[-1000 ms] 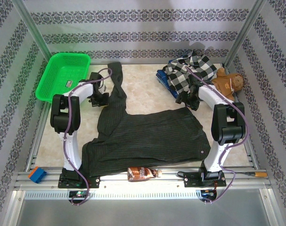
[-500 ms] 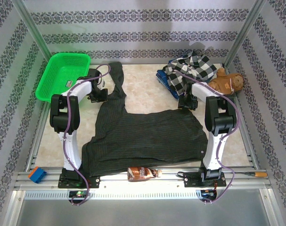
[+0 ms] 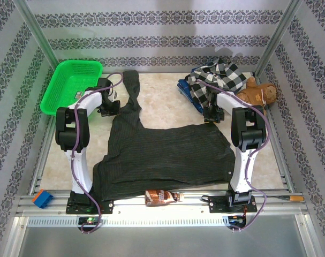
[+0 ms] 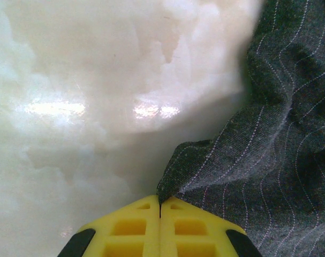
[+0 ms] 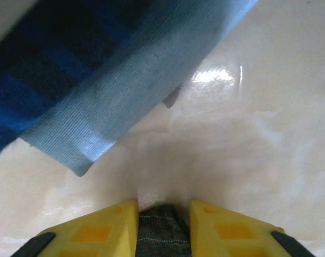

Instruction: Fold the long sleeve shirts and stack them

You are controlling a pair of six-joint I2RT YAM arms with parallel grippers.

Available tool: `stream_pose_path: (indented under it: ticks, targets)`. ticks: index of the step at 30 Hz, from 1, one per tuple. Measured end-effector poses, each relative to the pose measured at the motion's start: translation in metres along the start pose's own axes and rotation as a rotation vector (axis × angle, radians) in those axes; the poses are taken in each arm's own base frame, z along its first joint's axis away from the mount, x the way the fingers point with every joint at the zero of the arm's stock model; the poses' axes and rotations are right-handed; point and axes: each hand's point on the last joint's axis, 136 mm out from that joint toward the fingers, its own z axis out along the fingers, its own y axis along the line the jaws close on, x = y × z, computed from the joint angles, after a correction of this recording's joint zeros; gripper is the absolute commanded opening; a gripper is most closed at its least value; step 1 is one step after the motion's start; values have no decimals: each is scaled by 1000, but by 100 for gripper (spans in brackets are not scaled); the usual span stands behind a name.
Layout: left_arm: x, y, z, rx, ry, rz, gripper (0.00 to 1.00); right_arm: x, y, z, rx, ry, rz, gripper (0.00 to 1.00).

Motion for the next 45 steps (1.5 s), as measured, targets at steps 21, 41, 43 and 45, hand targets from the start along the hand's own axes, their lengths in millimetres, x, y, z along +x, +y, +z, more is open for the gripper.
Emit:
stream_pose_path:
  ticks: [21,41,43,45]
  targets:
    - [-42,14,-26,14,-111,-4,0,-39,15,-25,-65,-109,49,0]
    - [-7,-3,-128,46,-363,166,0,-26,9,-61,-89,-188,52,0]
    - [3,-2,-130,46,-361,168,0,-17,7,-58,-84,-171,55,0]
    - [15,0,-130,45,-350,166,0,-8,4,-55,-79,-149,62,0]
